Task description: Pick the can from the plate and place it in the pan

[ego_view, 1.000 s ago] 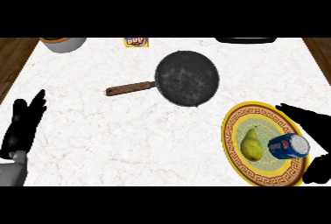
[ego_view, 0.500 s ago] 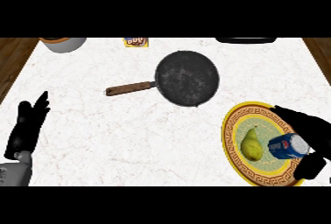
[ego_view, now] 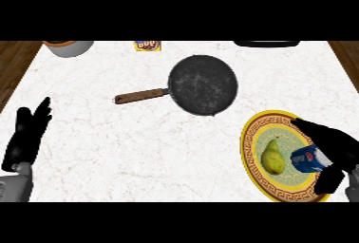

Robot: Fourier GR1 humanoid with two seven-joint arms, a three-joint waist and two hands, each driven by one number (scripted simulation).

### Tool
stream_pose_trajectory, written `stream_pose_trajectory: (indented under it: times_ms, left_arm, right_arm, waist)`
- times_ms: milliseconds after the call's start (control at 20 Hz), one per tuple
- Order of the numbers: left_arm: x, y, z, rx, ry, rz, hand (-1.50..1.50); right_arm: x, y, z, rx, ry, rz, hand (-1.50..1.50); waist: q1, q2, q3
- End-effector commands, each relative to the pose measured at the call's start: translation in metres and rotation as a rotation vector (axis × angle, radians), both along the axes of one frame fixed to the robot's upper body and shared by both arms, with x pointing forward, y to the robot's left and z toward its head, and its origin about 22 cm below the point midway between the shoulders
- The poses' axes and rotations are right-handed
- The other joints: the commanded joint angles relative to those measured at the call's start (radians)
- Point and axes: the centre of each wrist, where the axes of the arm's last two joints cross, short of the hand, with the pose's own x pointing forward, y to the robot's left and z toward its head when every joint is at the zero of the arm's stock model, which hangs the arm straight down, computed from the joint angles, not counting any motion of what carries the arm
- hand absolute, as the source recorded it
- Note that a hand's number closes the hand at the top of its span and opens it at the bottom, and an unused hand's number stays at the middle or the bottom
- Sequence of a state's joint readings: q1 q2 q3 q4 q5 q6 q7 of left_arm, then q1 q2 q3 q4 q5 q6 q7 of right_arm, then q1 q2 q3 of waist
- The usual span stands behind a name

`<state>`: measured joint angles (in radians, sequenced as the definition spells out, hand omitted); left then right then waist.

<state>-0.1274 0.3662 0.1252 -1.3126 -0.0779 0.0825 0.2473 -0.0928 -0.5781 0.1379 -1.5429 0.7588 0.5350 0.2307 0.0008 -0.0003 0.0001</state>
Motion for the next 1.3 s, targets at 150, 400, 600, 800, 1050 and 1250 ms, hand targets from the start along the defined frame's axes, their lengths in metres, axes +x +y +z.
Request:
stream_pose_trajectory:
  times_ms: [150,400,600,800,1050,1250]
  left_arm:
    - [0.000,0.008,0.008,0.009,-0.005,0.007,0.00]
    - [-0.004,-0.005,0.012,0.004,-0.013,-0.002,0.00]
    - [0.009,0.001,-0.003,-0.010,-0.004,-0.013,0.00]
    - [-0.015,0.018,-0.003,0.010,0.004,0.025,0.00]
    - [-0.030,0.019,-0.020,0.006,0.042,0.081,0.00]
    - [-0.020,0.019,-0.005,0.002,0.017,0.049,0.00]
  right_arm:
    - [0.001,0.000,-0.002,-0.049,-0.077,0.105,1.50]
    - [0.019,-0.015,0.008,-0.087,-0.131,0.105,1.50]
    - [0.011,-0.022,-0.018,-0.069,-0.138,0.099,1.50]
    - [-0.012,0.029,-0.028,-0.031,-0.134,-0.216,1.50]
    - [-0.039,0.064,-0.056,-0.008,-0.142,-0.672,1.50]
    - [-0.047,0.120,-0.005,-0.011,-0.452,-0.777,1.50]
  waist:
    - [-0.002,0.000,0.000]
    - [0.002,0.000,0.000]
    - [-0.001,0.001,0.000]
    - [-0.020,-0.008,-0.002]
    - [-0.078,-0.025,-0.007]
    - [-0.053,-0.026,-0.007]
